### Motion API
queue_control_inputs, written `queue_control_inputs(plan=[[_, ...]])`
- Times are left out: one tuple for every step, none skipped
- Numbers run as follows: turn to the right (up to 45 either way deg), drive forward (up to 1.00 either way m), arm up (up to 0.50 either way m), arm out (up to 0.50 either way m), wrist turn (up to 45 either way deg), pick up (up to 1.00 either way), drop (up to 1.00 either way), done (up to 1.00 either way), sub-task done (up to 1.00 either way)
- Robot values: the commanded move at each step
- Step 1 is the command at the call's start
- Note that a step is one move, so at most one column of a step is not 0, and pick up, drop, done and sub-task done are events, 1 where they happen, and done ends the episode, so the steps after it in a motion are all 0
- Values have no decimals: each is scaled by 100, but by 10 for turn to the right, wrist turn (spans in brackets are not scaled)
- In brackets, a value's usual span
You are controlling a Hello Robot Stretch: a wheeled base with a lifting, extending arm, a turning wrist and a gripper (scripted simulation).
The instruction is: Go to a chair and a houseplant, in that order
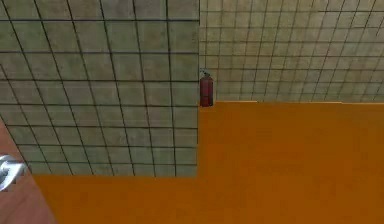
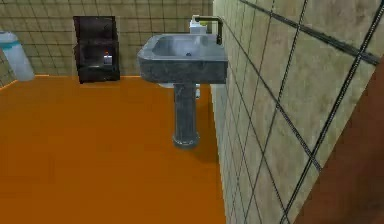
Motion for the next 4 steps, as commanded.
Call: queue_control_inputs(plan=[[-420, 0, 0, 0, 0, 0, 0, 0, 0], [0, 5, 0, 0, 0, 0, 0, 0, 0], [-450, 0, 0, 0, 0, 0, 0, 0, 0], [-450, 0, 0, 0, 0, 0, 0, 0, 0]])
